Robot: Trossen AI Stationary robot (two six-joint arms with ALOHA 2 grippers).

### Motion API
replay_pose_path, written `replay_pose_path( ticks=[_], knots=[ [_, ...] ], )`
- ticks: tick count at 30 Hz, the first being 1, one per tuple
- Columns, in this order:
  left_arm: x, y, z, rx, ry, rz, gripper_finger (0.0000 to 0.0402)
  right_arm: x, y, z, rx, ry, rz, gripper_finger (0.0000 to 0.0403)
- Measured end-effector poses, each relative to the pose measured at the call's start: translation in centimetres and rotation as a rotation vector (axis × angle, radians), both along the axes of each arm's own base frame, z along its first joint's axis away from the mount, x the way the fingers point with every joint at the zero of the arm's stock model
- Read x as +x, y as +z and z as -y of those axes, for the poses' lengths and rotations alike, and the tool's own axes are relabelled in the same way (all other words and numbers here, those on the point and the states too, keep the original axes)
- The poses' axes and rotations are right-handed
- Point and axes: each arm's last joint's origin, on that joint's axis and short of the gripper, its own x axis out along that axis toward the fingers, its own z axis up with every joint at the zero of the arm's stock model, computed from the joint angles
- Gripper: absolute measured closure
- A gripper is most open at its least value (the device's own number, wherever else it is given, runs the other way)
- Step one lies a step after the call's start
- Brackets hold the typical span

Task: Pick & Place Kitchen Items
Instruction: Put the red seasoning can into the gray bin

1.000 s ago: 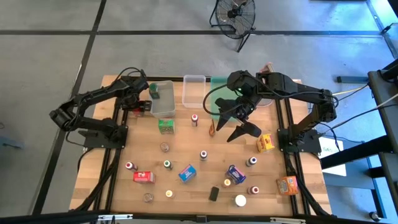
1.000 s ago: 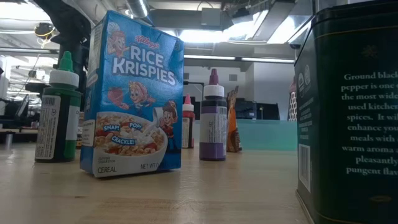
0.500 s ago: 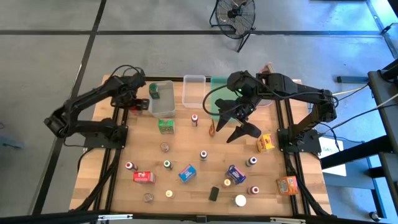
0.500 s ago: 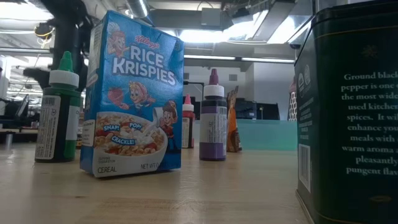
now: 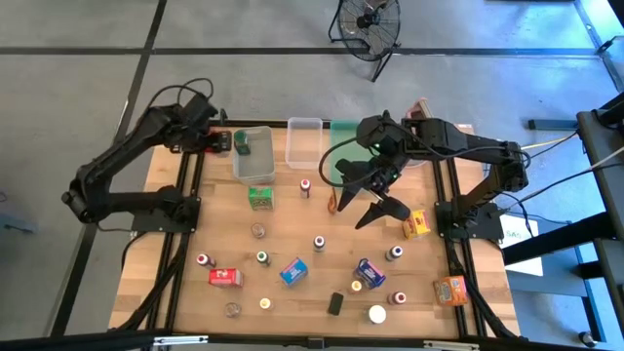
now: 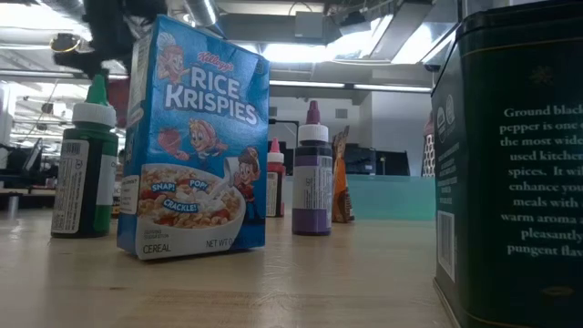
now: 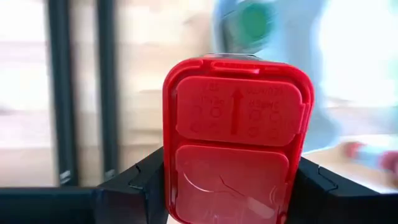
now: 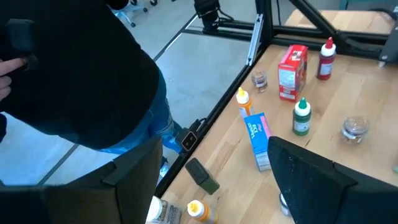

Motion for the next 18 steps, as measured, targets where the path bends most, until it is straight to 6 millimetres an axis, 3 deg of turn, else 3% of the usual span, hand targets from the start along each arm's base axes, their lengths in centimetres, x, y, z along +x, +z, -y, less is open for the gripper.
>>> replay_pose_path(
  ticks=[6,18],
  knots=[
    [2.1,0.6,-0.1,0.045,-0.028,0.067,0.0192,0.1,0.1,0.0,0.006,-0.004,0.008,0.0109],
    [5.8,-2.4,-1.4,-0.083,-0.005,-0.039,0.0192,-0.1,-0.1,-0.6,0.000,0.020,-0.011,0.0109]
  ],
)
